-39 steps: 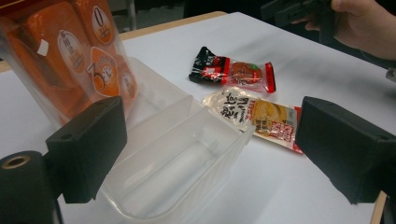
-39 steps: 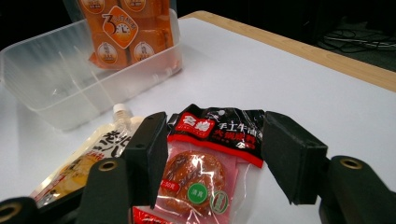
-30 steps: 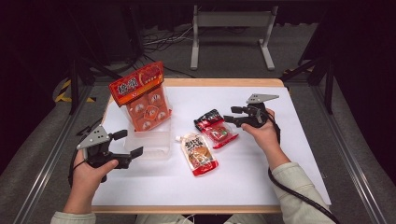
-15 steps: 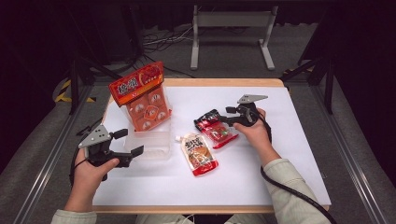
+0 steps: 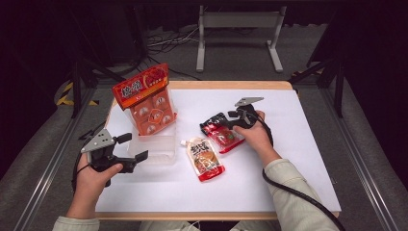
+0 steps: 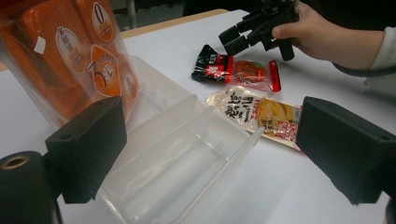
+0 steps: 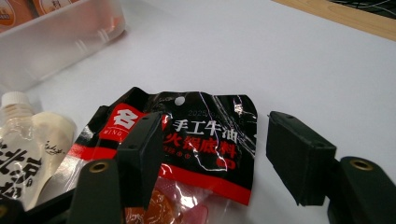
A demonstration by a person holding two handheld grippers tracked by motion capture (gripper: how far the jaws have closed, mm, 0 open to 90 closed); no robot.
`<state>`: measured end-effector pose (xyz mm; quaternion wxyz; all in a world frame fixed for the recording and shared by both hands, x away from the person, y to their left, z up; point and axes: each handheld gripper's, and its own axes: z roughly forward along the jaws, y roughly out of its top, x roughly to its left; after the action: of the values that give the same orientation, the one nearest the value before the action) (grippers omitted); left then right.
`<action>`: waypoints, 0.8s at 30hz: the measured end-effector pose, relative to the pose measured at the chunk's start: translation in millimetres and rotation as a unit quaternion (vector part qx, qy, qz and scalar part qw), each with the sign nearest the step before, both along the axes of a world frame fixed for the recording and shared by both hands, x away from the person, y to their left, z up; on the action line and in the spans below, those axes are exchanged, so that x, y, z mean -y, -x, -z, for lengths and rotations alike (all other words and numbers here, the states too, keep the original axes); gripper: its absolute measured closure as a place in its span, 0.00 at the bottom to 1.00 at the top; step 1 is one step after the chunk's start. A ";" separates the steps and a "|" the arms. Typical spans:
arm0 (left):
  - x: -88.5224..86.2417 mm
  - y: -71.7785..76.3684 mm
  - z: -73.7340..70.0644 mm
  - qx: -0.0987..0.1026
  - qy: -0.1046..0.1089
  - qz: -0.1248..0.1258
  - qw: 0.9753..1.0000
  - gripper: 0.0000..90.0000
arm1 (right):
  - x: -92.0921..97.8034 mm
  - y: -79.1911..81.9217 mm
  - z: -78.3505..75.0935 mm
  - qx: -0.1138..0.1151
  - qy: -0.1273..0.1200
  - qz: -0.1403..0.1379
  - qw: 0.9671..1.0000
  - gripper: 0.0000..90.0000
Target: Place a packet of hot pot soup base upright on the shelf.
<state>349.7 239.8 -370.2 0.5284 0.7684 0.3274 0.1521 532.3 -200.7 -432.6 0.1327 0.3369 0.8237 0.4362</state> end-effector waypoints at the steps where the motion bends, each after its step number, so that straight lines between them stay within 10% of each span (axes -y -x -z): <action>1: 0.1 0.1 -0.1 -0.001 0.000 0.000 1.000 0.11 | -1.6 -0.5 0.3 0.002 0.002 0.000 1.000 0.41; 24: 2.6 -0.7 2.2 -0.003 0.014 0.014 1.000 0.10 | -14.6 -11.2 13.2 -0.047 0.016 0.001 0.999 0.35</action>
<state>350.3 237.2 -372.4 0.5403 0.7658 0.3203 0.1382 543.5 -186.1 -445.7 0.0995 0.3561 0.8356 0.4063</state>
